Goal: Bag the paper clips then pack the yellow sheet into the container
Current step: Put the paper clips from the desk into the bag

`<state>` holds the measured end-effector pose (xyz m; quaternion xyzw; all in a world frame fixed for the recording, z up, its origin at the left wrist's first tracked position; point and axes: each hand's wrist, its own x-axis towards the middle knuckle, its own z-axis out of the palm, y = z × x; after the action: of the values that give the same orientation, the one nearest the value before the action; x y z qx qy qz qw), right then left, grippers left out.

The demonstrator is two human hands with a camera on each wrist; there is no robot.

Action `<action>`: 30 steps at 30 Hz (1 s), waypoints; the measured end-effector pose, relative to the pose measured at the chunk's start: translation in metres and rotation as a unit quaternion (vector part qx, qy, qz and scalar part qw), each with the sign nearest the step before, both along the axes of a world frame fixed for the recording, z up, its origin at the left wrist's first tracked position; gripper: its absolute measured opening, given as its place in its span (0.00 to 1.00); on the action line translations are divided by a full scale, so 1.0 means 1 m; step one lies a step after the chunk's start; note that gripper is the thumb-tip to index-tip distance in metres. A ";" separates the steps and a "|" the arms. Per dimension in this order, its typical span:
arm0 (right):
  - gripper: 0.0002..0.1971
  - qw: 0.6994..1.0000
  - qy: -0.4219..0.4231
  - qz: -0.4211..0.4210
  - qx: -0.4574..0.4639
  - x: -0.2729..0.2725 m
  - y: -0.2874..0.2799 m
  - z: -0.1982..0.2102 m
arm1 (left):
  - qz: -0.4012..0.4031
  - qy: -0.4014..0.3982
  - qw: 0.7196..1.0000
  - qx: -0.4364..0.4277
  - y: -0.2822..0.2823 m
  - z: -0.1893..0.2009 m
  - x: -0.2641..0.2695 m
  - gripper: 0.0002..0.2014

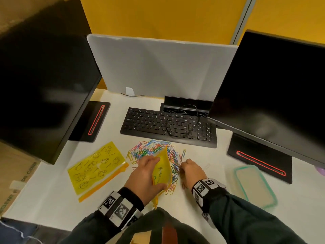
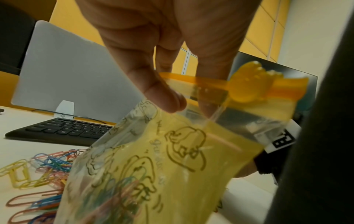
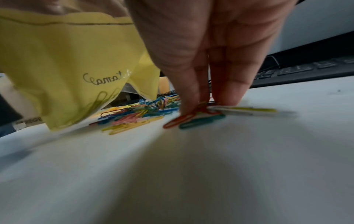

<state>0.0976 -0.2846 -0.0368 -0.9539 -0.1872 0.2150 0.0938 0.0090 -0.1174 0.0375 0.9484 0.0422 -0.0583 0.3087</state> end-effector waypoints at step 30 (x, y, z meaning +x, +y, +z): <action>0.15 0.999 -0.028 -0.014 0.030 0.015 0.014 -0.002 | 0.020 0.008 1.000 0.005 0.007 0.003 -0.004 0.41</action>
<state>0.1123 -0.2711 -0.0392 -0.9590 -0.1822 0.1812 0.1199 0.0054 -0.1107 0.0409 0.9484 0.0637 -0.0591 0.3050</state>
